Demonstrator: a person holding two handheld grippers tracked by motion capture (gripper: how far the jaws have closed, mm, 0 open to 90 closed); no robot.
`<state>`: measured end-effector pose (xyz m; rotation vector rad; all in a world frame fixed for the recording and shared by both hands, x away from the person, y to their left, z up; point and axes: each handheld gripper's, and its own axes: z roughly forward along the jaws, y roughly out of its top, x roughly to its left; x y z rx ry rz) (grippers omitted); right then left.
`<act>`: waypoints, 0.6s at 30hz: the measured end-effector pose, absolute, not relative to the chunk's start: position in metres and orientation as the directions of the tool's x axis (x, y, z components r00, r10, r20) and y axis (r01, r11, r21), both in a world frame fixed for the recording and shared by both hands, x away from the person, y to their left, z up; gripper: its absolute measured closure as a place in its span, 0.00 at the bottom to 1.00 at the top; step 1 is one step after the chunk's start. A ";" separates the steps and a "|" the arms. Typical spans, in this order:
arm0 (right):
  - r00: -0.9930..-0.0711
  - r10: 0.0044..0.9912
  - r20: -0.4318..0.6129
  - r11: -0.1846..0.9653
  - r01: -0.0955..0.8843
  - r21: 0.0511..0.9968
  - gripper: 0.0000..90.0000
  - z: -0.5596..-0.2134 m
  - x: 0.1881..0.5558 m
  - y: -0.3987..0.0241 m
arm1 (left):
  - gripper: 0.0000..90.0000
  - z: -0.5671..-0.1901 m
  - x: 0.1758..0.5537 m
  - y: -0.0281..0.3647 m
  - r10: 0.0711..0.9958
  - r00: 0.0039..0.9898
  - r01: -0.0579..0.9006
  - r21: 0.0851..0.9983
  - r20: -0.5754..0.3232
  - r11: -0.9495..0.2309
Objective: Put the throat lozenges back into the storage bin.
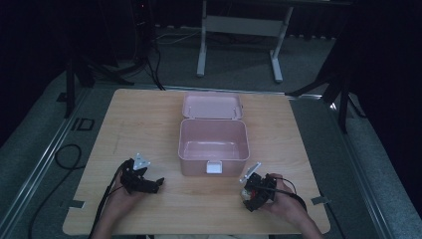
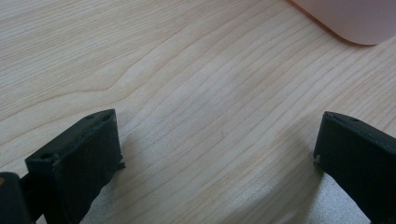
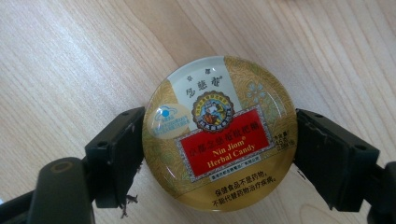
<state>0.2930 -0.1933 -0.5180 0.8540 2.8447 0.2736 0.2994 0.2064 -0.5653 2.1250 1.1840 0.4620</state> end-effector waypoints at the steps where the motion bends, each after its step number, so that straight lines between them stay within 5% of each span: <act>1: -0.825 0.556 -0.099 0.822 0.528 0.216 0.22 -0.518 0.293 -0.193 | 0.01 -0.565 0.299 0.206 0.848 0.529 0.618 0.689 -0.009 -0.378; 18: -0.854 0.516 -0.058 0.853 0.507 0.124 0.22 -0.517 0.305 -0.188 | 0.01 -0.565 0.299 0.206 0.849 0.529 0.618 0.690 -0.009 -0.378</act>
